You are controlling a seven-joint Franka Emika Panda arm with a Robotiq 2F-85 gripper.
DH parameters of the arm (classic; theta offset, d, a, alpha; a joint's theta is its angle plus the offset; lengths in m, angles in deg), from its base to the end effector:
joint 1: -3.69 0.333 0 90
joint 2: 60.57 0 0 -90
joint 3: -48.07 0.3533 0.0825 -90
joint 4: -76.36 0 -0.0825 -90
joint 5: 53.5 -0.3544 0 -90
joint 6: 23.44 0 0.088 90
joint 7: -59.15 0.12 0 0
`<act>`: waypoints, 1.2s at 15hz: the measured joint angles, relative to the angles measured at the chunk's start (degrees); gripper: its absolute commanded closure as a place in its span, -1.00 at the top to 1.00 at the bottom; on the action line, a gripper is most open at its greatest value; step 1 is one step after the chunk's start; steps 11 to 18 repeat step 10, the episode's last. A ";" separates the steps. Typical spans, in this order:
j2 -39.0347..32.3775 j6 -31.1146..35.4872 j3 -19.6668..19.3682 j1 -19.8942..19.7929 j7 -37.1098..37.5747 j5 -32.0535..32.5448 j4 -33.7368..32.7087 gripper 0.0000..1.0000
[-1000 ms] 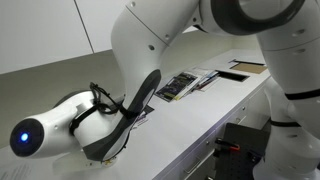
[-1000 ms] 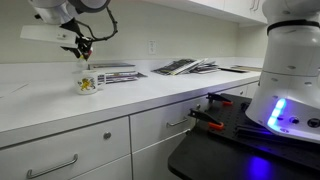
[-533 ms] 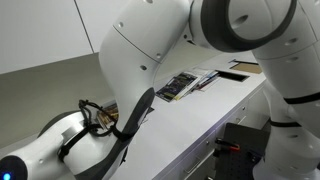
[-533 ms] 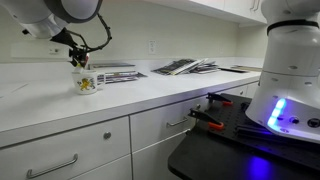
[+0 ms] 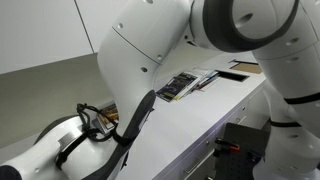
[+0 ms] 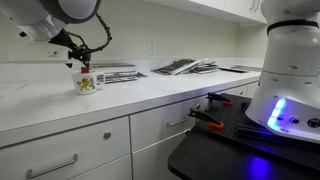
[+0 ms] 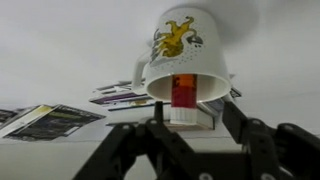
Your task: Pick up the object from the kitchen base table and put it in the cup
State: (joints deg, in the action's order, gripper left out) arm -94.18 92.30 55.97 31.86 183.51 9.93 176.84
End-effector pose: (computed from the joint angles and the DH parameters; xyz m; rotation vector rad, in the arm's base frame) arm 0.5666 0.3220 0.2786 2.3073 -1.0855 1.0403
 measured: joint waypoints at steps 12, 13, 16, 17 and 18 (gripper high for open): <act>16.34 7.95 3.00 -9.02 -6.14 -27.95 12.82 1.00; 16.34 7.95 3.00 -9.02 -6.14 -27.95 12.82 1.00; 16.34 7.95 3.00 -9.02 -6.14 -27.95 12.82 1.00; 16.34 7.95 3.00 -9.02 -6.14 -27.95 12.82 1.00; 16.34 7.95 3.00 -9.02 -6.14 -27.95 12.82 1.00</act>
